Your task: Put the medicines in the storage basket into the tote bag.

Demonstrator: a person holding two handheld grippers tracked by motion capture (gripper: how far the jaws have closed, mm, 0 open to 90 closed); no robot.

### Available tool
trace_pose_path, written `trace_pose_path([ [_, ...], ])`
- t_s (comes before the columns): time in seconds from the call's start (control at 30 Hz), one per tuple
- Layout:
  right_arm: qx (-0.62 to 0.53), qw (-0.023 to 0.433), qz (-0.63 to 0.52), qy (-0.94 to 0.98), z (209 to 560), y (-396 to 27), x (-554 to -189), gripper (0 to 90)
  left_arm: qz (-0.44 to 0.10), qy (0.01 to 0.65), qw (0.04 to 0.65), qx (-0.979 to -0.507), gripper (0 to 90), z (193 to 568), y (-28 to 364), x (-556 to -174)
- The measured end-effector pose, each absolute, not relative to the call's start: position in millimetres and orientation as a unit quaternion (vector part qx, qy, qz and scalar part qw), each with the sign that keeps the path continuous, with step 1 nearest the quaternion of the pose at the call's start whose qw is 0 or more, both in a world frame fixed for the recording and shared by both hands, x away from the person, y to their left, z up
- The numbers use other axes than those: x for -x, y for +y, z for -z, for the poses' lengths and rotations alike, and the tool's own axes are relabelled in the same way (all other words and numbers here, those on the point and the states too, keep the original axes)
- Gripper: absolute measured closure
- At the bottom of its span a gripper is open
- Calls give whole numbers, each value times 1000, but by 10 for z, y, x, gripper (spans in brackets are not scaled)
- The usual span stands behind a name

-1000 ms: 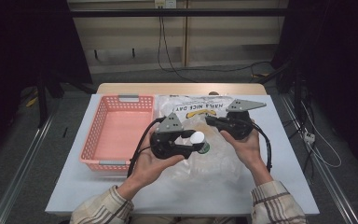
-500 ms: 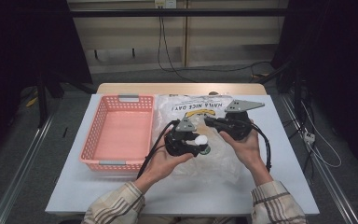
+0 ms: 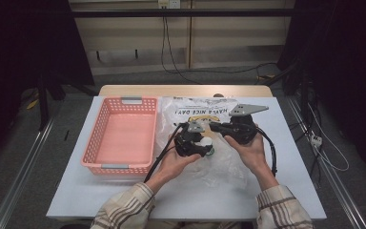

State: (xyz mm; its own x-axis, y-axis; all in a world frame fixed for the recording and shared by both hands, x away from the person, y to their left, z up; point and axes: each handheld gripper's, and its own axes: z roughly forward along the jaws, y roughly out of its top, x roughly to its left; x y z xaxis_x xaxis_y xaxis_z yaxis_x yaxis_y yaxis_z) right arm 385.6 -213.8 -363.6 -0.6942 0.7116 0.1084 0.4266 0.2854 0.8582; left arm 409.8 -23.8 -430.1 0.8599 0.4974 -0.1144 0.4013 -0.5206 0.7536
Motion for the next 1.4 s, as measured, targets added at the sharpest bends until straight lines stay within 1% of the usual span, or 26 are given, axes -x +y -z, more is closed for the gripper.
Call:
trace_pose_path([
  [0.2, -365, 145, -474, 788, 3672, -2152, -3874, 900, -54, 262, 412, -871, 499, 4362, -253, -4125],
  [0.23, -365, 144, -473, 789, 3677, -2148, -3875, 900, -54, 262, 413, -871, 486, 4369, -260, -4122],
  [0.3, -364, 143, -472, 790, 3685, -2141, -3877, 900, -52, 257, 405, -876, 372, 4380, -264, -4114],
  [0.33, -363, 143, -471, 791, 3685, -2138, -3877, 900, -53, 255, 406, -876, 359, 4379, -262, -4098],
  [0.37, -364, 144, -471, 791, 3686, -2138, -3877, 900, -65, 252, 397, -880, 355, 4361, -254, -4080],
  [0.4, -364, 144, -471, 791, 3687, -2140, -3878, 900, -63, 252, 399, -880, 334, 4347, -246, -4065],
  [0.5, -365, 145, -470, 790, 3687, -2145, -3875, 900, -55, 240, 413, -877, 244, 4297, -201, -4045],
  [0.77, -368, 148, -471, 788, 3678, -2161, -3869, 900, -71, 202, 412, -886, 133, 4126, -119, -3905],
  [0.87, -368, 149, -471, 788, 3679, -2164, -3867, 900, -68, 195, 423, -882, 117, 4043, -67, -3842],
  [0.97, -372, 147, -474, 784, 3677, -2169, -3867, 900, -75, 183, 429, -881, 121, 3988, 2, -3795],
  [1.1, -372, 148, -473, 785, 3678, -2166, -3867, 900, -82, 180, 436, -878, 118, 3958, 103, -3717],
  [1.23, -373, 146, -470, 787, 3688, -2165, -3865, 900, -76, 176, 438, -878, 114, 3908, 205, -3647],
  [1.4, -374, 150, -471, 785, 3663, -2176, -3807, 900, -79, 183, 446, -873, 132, 3827, 318, -3573],
])
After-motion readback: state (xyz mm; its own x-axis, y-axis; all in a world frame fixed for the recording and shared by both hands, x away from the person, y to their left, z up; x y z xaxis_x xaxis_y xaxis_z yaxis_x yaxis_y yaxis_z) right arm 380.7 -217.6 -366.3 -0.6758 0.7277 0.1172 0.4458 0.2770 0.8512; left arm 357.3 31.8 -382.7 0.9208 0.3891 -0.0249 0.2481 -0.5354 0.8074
